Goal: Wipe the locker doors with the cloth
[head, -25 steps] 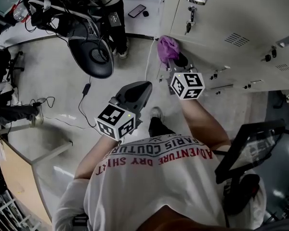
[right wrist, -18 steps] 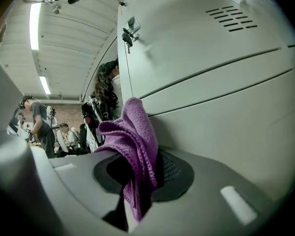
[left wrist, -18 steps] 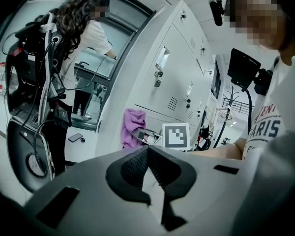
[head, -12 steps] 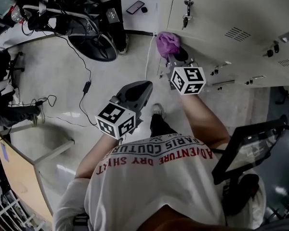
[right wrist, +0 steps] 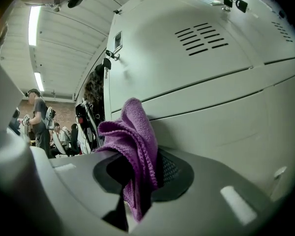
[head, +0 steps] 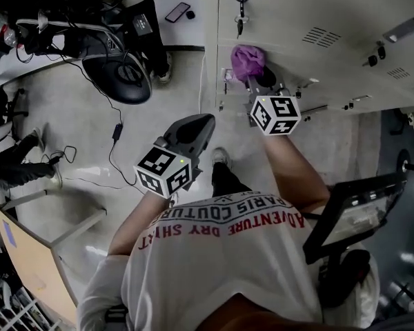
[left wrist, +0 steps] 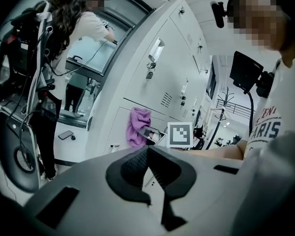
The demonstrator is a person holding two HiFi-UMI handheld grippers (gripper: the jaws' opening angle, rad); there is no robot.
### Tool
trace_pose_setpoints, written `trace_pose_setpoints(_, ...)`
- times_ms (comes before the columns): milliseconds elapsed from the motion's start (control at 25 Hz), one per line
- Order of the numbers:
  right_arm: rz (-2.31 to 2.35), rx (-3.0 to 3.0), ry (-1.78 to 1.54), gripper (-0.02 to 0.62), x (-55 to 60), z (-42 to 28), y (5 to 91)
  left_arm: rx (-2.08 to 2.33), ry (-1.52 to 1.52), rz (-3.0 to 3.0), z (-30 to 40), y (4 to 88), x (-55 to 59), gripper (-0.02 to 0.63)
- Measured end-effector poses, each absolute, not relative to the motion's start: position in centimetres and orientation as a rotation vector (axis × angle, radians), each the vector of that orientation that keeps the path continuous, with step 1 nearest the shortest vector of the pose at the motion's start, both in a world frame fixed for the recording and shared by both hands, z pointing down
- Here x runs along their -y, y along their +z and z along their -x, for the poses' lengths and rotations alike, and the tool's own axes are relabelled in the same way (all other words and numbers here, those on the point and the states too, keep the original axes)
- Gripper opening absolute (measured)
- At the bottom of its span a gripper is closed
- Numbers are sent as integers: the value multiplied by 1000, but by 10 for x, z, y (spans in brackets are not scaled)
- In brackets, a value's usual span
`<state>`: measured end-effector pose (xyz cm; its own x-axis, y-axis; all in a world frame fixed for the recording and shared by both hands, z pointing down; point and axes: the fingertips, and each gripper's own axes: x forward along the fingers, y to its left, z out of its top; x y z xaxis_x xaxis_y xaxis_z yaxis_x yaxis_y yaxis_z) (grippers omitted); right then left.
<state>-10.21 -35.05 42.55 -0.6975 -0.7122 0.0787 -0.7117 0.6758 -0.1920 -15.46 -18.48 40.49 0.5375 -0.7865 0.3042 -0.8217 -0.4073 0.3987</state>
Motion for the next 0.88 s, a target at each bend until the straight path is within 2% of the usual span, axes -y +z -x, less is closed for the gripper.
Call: trace_pose_setpoints(880,1562,-2674,-282,75,381,-54,429,1178,128,-2339,103,410,193,2)
